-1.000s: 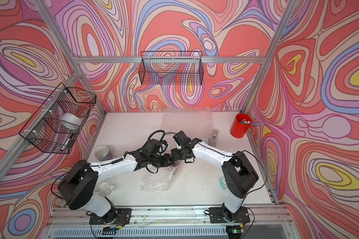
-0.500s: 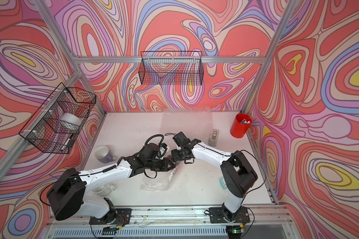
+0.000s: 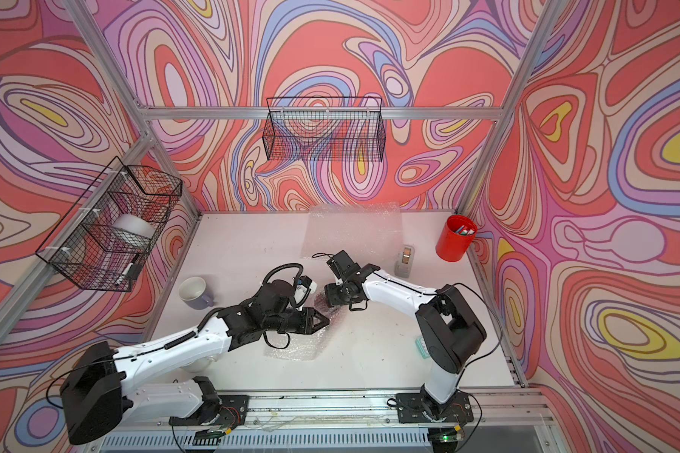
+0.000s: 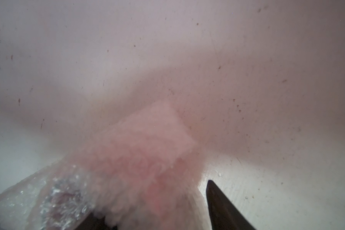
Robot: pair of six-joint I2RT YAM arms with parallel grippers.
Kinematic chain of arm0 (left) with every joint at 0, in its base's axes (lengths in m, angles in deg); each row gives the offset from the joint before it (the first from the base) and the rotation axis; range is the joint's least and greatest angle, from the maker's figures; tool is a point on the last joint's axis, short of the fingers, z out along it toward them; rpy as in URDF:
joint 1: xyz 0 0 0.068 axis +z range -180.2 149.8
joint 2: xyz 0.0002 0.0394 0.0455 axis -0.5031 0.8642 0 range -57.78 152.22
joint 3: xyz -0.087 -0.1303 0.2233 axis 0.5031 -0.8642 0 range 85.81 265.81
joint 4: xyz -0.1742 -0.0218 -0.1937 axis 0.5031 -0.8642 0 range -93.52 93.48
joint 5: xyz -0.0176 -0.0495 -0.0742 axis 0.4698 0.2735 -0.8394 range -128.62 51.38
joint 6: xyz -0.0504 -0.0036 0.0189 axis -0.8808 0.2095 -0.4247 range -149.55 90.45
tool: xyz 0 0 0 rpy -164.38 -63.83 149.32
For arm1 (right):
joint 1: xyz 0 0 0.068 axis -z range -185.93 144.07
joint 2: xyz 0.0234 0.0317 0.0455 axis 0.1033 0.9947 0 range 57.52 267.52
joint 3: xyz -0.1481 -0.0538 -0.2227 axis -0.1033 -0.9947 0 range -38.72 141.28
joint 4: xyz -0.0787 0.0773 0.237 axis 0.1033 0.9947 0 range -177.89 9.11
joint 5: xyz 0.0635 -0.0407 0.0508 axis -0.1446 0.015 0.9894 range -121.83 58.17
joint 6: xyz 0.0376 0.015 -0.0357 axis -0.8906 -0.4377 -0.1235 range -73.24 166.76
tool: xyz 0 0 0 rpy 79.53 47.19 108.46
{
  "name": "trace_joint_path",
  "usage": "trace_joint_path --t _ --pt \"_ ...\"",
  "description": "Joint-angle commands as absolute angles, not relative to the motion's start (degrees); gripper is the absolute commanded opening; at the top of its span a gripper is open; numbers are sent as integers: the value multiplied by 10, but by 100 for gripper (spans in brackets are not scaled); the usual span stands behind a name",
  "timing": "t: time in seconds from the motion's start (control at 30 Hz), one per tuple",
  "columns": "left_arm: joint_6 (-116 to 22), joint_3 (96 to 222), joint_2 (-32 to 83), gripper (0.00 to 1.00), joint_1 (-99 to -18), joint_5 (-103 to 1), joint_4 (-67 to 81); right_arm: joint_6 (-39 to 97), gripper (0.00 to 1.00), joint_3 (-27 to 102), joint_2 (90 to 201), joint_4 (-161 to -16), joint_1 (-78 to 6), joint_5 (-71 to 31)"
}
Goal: Wrap mugs in bubble wrap
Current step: Wrap the mug in bubble wrap.
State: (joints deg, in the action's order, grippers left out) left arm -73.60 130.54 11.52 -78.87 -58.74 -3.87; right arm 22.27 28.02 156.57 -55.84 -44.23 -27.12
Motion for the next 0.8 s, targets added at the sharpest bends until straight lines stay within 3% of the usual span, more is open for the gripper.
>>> trace_joint_path --t 0.0,0.2,0.33,0.5,0.77 --pt "-685 1359 98 23 -766 -479 -148 229 66 271 1579 -548 -438 -291" --pt "-648 1425 168 55 -705 -417 -240 233 66 278 1581 -545 -438 -293" --pt "-615 1459 233 68 -701 -438 -244 236 66 282 1583 -542 -438 -293" --pt "-606 1458 286 73 -702 -472 -217 237 66 281 1582 -539 -438 -298" --pt "-612 1453 344 72 -701 -455 -216 237 66 280 1587 -539 -438 -300"
